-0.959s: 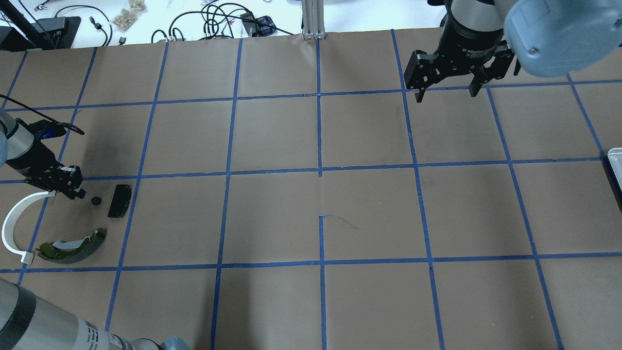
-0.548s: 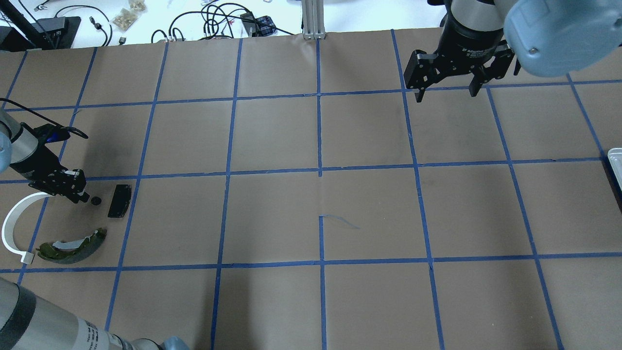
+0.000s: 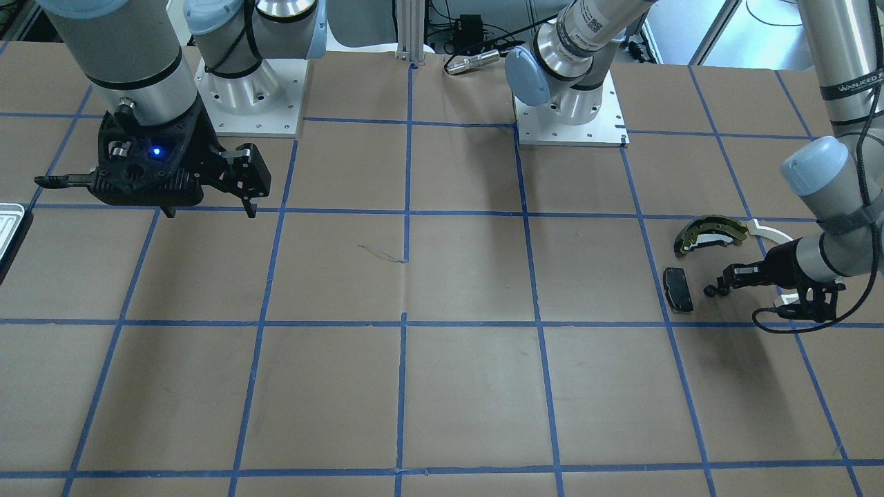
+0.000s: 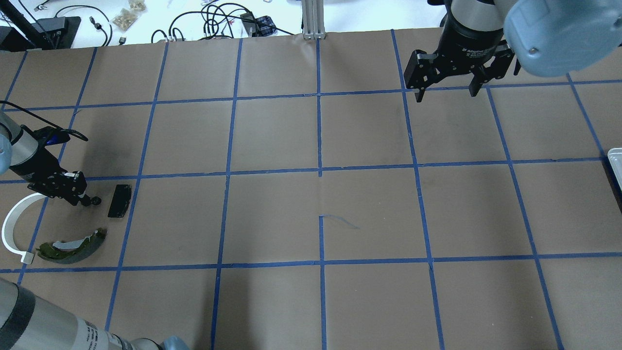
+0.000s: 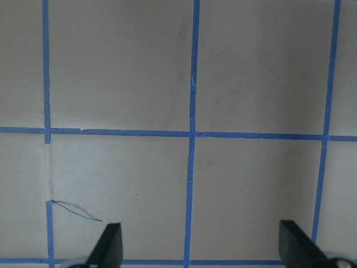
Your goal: Place bearing gear from tray to pile
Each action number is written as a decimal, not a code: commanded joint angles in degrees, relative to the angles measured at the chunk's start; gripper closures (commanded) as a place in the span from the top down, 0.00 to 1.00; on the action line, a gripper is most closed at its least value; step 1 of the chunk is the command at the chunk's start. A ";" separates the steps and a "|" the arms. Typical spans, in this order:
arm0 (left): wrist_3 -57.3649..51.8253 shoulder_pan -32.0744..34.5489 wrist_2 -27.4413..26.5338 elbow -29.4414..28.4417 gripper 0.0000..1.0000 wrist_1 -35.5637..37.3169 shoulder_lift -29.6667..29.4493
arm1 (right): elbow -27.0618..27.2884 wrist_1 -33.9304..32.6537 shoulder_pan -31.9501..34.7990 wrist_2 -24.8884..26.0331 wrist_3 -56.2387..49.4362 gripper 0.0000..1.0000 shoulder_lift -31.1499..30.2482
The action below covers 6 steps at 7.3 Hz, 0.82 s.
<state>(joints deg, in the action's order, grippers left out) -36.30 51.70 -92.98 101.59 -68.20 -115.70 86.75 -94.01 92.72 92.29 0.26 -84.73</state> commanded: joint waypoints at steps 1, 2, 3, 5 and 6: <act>0.61 0.24 -0.27 -0.86 1.00 -0.44 0.12 | 0.00 -0.03 0.00 -0.01 0.00 1.00 0.00; 1.05 1.28 -0.18 -1.39 1.00 -1.23 2.21 | 0.00 -0.03 0.00 -0.01 0.00 1.00 0.00; 2.01 2.86 -0.01 -3.48 1.00 -2.80 3.97 | 0.00 -0.03 0.00 -0.01 0.00 1.00 0.00; 8.91 8.65 -0.18 -15.13 1.00 -18.63 6.18 | 0.00 -0.03 0.00 -0.01 0.00 1.00 0.00; 12.44 10.94 0.69 -21.20 1.00 -24.99 7.32 | 0.00 -0.03 0.00 0.08 0.00 1.00 0.00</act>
<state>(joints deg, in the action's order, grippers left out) -28.54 59.48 -92.98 87.92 -84.46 -109.79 86.75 -94.04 92.73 92.32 0.26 -84.73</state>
